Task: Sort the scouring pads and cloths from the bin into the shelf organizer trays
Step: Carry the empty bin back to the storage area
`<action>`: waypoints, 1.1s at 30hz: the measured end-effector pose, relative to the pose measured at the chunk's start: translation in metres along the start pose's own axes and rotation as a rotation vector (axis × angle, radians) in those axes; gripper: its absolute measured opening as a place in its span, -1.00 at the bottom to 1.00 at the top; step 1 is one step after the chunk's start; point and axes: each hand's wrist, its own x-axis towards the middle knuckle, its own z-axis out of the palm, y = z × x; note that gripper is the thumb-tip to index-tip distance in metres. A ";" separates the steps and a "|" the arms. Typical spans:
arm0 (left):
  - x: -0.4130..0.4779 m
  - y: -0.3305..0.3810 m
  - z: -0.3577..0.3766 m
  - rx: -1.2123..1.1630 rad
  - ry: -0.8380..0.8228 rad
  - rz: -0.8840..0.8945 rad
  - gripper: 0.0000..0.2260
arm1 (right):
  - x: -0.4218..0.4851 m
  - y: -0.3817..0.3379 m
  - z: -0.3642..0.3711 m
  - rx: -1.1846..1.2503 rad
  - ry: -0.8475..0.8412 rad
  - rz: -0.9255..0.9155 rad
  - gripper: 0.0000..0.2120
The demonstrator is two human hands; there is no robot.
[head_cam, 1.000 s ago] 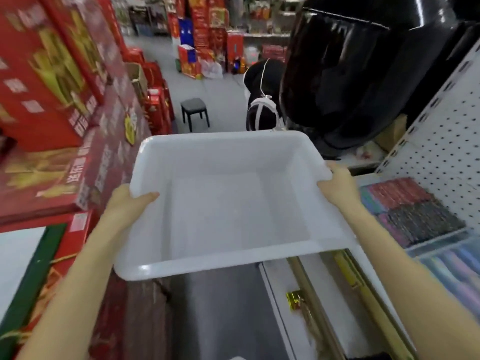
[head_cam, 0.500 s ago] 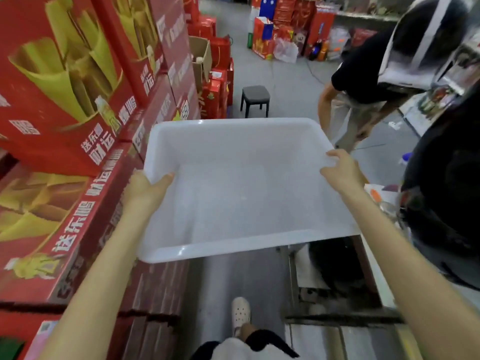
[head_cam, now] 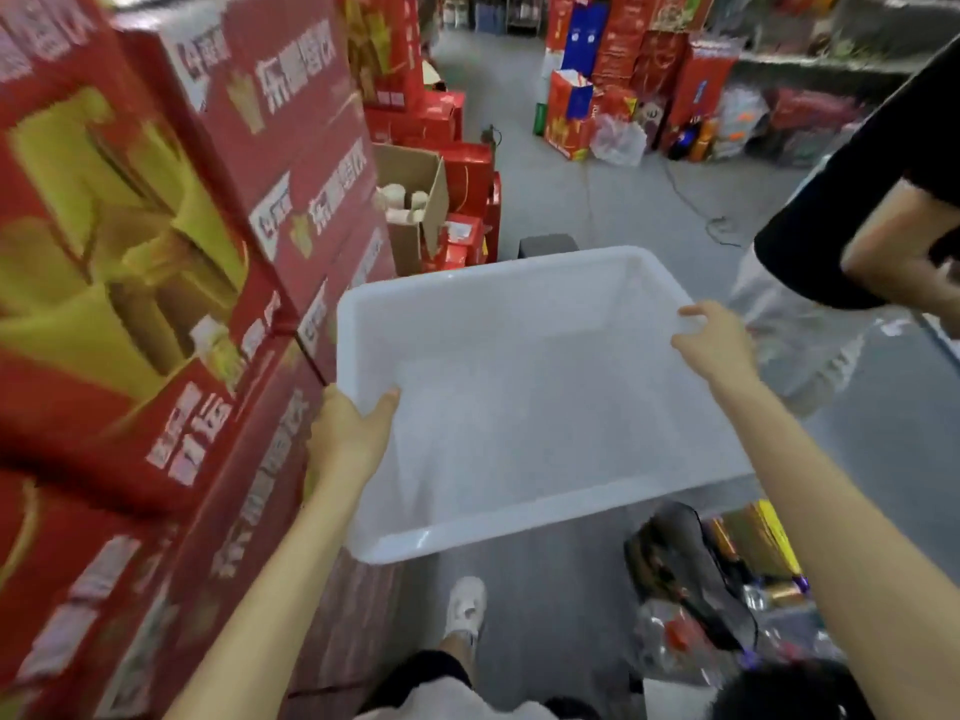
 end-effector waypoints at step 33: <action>0.701 0.350 0.268 -0.168 0.405 -0.246 -0.58 | 0.855 -0.358 0.320 -0.084 -0.304 -0.282 -0.64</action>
